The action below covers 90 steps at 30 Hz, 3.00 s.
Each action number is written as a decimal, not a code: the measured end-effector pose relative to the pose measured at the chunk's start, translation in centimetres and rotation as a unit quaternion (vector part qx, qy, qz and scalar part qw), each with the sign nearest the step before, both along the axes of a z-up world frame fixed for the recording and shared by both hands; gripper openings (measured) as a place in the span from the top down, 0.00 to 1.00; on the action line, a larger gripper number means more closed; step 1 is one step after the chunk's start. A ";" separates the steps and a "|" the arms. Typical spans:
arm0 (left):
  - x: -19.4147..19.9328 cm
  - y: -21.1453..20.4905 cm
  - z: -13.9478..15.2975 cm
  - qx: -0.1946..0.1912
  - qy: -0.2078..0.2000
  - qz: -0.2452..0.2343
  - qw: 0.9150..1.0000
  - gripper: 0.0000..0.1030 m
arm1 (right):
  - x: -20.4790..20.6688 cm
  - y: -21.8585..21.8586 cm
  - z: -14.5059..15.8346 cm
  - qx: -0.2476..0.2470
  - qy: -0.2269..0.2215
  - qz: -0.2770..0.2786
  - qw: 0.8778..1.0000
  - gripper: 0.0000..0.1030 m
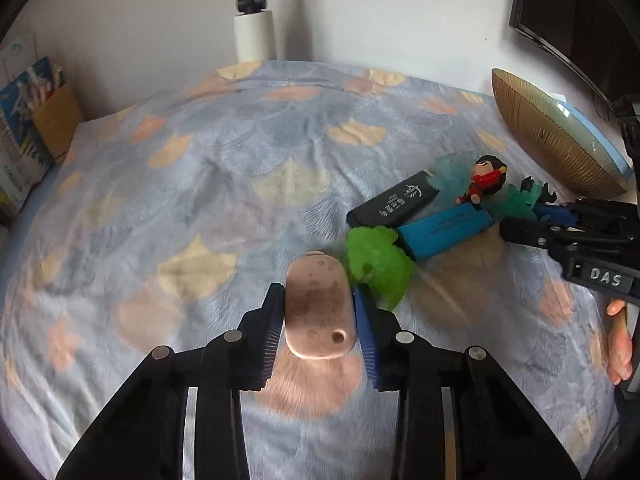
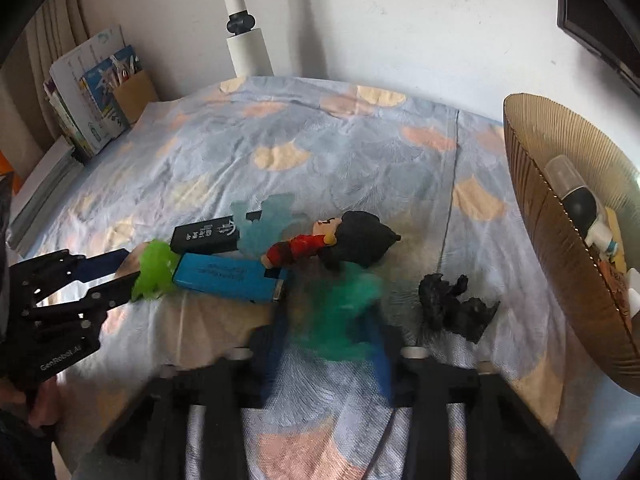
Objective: Organize rigid objects
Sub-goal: 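Grasp the pink eraser with left tool while right tool grasps translucent green figure, then carry the eraser and green figure to the brown bowl and release both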
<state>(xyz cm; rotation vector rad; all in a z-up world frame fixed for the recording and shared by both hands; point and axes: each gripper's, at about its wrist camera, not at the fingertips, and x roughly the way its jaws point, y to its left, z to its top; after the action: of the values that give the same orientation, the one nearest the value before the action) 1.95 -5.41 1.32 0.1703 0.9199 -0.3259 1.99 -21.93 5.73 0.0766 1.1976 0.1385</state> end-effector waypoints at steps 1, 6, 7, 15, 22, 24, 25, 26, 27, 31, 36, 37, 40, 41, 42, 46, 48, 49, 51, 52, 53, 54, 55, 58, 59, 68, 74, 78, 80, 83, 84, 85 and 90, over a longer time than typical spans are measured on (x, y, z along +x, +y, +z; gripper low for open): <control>-0.6 0.3 0.3 0.000 -0.006 0.005 1.000 0.69 | -0.2 -0.1 0.1 0.006 0.000 0.000 1.000 0.71; -3.4 2.5 1.9 -0.033 -0.018 0.024 0.999 0.69 | -3.3 -0.6 2.8 0.032 -0.028 0.011 0.999 0.78; -4.1 2.9 2.2 -0.040 -0.020 0.027 0.999 0.69 | -4.0 -0.5 3.3 0.030 -0.030 0.014 0.999 0.78; -6.4 3.1 1.2 -0.054 0.004 0.029 0.998 0.69 | -10.5 0.8 4.2 0.036 0.012 0.087 0.996 0.78; -8.0 2.7 0.7 -0.063 0.010 0.018 0.998 0.69 | -14.2 1.1 3.5 0.029 0.026 0.086 0.995 0.69; -8.3 2.7 0.8 -0.063 0.009 0.016 0.998 0.69 | -14.8 0.5 3.3 0.052 0.025 0.065 0.996 0.49; -8.4 2.7 0.8 -0.064 0.009 0.016 0.998 0.69 | -15.2 0.4 3.3 0.061 0.019 0.060 0.996 0.47; -8.4 2.7 0.7 -0.064 0.010 0.016 0.998 0.69 | -15.3 0.6 3.4 0.060 0.016 0.057 0.996 0.47; -8.5 2.6 0.7 -0.065 0.011 0.015 0.998 0.69 | -15.5 0.8 3.4 0.051 0.012 0.055 0.997 0.47; -8.7 2.2 0.2 -0.064 0.016 0.013 0.998 0.69 | -15.2 1.6 3.6 0.014 0.009 0.036 0.999 0.47; -8.9 1.6 0.2 -0.060 0.015 0.004 0.998 0.69 | -14.2 1.2 3.3 -0.001 0.002 0.008 1.000 0.50; -8.9 1.6 0.2 -0.061 0.015 0.003 0.998 0.69 | -14.1 1.2 3.3 -0.004 0.000 0.007 1.000 0.54; -8.9 1.3 0.2 -0.063 0.015 0.003 0.998 0.69 | -14.2 1.3 3.4 -0.020 -0.006 0.015 1.000 0.63; -8.9 1.2 0.3 -0.066 0.015 0.002 0.998 0.69 | -14.3 1.3 3.5 -0.014 -0.008 0.017 1.000 0.64; -9.0 1.2 0.5 -0.068 0.015 0.002 0.998 0.69 | -14.4 1.2 3.7 0.003 -0.012 0.018 1.000 0.64; -9.3 0.8 2.1 -0.064 -0.005 -0.005 0.998 0.69 | -14.5 1.0 4.9 0.017 -0.030 0.016 0.999 0.64; -9.5 0.4 3.5 -0.059 -0.022 -0.011 0.998 0.69 | -14.3 0.6 5.8 0.012 -0.038 0.016 0.999 0.64; -9.4 0.1 4.1 -0.056 -0.029 -0.014 0.998 0.69 | -14.2 0.3 6.3 0.010 -0.042 0.016 0.999 0.64; -9.3 -0.7 5.6 -0.050 -0.048 -0.021 0.997 0.69 | -13.8 -0.5 7.8 -0.005 -0.057 0.014 0.998 0.65; -9.1 -1.2 6.6 -0.046 -0.059 -0.026 0.997 0.69 | -13.6 -1.0 8.6 -0.010 -0.065 0.015 0.998 0.65; -8.8 -1.8 7.5 -0.045 -0.069 -0.030 0.996 0.69 | -13.4 -1.5 9.5 -0.017 -0.075 0.015 0.997 0.65; -8.5 -2.3 8.4 -0.046 -0.079 -0.035 0.995 0.69 | -13.0 -2.2 10.8 -0.030 -0.090 0.012 0.995 0.65; -8.0 -3.1 9.7 -0.051 -0.091 -0.042 0.994 0.69 | -12.7 -2.8 11.8 -0.040 -0.101 0.010 0.994 0.65; -6.7 -5.2 12.4 -0.065 -0.108 -0.059 0.990 0.69 | -11.8 -4.6 14.7 -0.066 -0.130 0.000 0.989 0.65; -6.2 -6.1 13.2 -0.069 -0.114 -0.066 0.989 0.69 | -11.4 -5.5 15.6 -0.076 -0.139 -0.007 0.987 0.65; -1.0 -17.1 13.5 -0.087 -0.102 -0.127 0.983 0.69 | -8.0 -13.6 17.5 -0.114 -0.146 -0.082 0.979 0.64; 0.6 -22.8 10.0 -0.071 -0.061 -0.151 0.984 0.69 | -6.4 -17.3 13.4 -0.082 -0.097 -0.116 0.985 0.64; 1.0 -25.0 9.4 -0.066 -0.063 -0.152 0.984 0.65 | -6.0 -17.7 12.2 -0.096 -0.095 -0.115 0.984 0.64; 1.3 -25.0 9.6 -0.064 -0.065 -0.145 0.985 0.40 | -5.9 -18.3 11.7 -0.100 -0.089 -0.122 0.983 0.57; 1.1 -22.9 10.6 -0.087 -0.081 -0.136 0.984 0.28 | -6.2 -19.0 11.6 -0.101 -0.087 -0.136 0.982 0.51; 1.1 -22.3 10.8 -0.092 -0.080 -0.135 0.983 0.28 | -6.6 -19.1 12.1 -0.101 -0.091 -0.141 0.981 0.50; 1.0 -21.2 11.2 -0.097 -0.079 -0.131 0.983 0.28 | -6.8 -19.1 12.4 -0.100 -0.095 -0.142 0.980 0.50; -0.5 -14.8 13.6 -0.115 -0.103 -0.091 0.984 0.28 | -8.0 -18.0 15.5 -0.090 -0.117 -0.144 0.978 0.50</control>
<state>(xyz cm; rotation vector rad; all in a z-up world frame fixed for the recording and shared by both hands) 1.46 -20.18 14.94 0.0738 0.6564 -0.5691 -6.01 -39.92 21.24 0.0726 0.9470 -0.2108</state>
